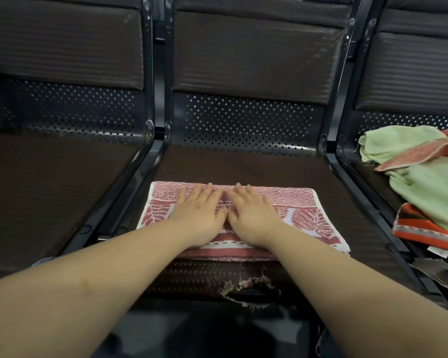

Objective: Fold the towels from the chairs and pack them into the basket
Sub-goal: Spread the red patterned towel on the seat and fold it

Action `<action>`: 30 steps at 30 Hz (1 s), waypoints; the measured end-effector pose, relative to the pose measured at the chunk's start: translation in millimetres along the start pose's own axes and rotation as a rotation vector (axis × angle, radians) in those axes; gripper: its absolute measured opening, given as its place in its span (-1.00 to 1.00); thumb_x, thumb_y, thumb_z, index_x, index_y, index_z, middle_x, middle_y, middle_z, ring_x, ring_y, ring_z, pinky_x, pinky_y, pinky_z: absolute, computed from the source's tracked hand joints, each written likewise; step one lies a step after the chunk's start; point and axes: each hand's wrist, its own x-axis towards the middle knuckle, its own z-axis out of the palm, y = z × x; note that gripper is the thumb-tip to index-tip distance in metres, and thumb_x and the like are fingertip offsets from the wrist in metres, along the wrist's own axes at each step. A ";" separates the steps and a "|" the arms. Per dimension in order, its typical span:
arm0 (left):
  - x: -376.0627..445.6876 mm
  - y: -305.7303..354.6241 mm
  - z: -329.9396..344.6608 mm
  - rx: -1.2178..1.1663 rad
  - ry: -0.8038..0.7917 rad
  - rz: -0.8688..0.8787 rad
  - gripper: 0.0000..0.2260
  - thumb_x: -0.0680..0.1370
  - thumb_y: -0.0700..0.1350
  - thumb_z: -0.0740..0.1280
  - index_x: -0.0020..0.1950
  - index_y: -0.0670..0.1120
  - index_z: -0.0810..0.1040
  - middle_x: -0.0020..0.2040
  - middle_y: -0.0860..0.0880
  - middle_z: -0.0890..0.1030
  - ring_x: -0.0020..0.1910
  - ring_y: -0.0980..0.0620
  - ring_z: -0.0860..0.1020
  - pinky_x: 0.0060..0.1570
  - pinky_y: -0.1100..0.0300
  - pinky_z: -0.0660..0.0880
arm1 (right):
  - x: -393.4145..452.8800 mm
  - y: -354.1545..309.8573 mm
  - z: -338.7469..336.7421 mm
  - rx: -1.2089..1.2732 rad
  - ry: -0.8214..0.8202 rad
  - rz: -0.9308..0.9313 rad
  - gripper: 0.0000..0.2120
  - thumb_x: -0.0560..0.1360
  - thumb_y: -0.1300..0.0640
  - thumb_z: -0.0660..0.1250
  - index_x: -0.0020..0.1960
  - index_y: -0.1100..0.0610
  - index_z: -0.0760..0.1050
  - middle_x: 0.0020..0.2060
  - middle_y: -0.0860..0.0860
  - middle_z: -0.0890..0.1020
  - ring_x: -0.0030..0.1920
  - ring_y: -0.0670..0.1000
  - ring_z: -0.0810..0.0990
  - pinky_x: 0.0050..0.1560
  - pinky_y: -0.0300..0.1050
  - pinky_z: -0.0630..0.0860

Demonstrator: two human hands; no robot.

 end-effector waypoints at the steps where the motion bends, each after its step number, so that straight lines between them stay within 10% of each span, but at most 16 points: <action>1: -0.3 -4.3 2.2 0.004 -0.037 0.004 -0.48 0.65 0.15 -0.13 0.58 0.04 -0.15 0.58 -0.01 -0.18 0.55 -0.02 -0.20 0.47 -0.06 -0.27 | 1.7 -0.2 3.9 0.012 -0.046 -0.008 -0.46 0.64 -0.09 -0.08 0.57 0.02 -0.10 0.56 0.02 -0.11 0.55 0.05 -0.16 0.49 0.13 -0.16; 14: -22.7 -70.8 3.9 0.026 -0.105 -0.110 -0.30 0.52 0.38 -0.16 0.55 0.09 -0.27 0.55 0.04 -0.29 0.53 0.06 -0.27 0.49 -0.03 -0.24 | -25.2 90.6 -6.2 0.035 -0.111 0.438 -0.22 0.52 -0.39 -0.12 0.57 0.03 -0.20 0.55 0.01 -0.19 0.54 0.03 -0.21 0.49 0.14 -0.19; 23: -70.3 -106.2 -6.5 -0.025 -0.116 -0.044 -0.02 0.22 0.56 -0.34 0.56 0.10 -0.19 0.55 0.09 -0.24 0.53 0.08 -0.26 0.50 0.06 -0.21 | -30.3 55.6 -14.9 0.056 0.075 0.293 -0.30 0.58 -0.29 -0.05 0.57 0.08 -0.06 0.55 0.09 -0.03 0.55 0.08 -0.07 0.51 0.07 -0.12; 30: -98.2 -134.3 -10.1 -0.181 0.081 0.090 0.09 0.03 0.70 -0.25 0.37 0.22 0.41 0.48 0.17 0.27 0.52 0.14 0.06 0.48 0.13 0.05 | -49.7 -53.2 -14.6 0.319 0.152 -0.106 -0.54 0.53 -0.14 0.28 0.34 0.06 0.45 0.30 0.01 0.49 0.29 0.01 0.45 0.25 -0.16 0.34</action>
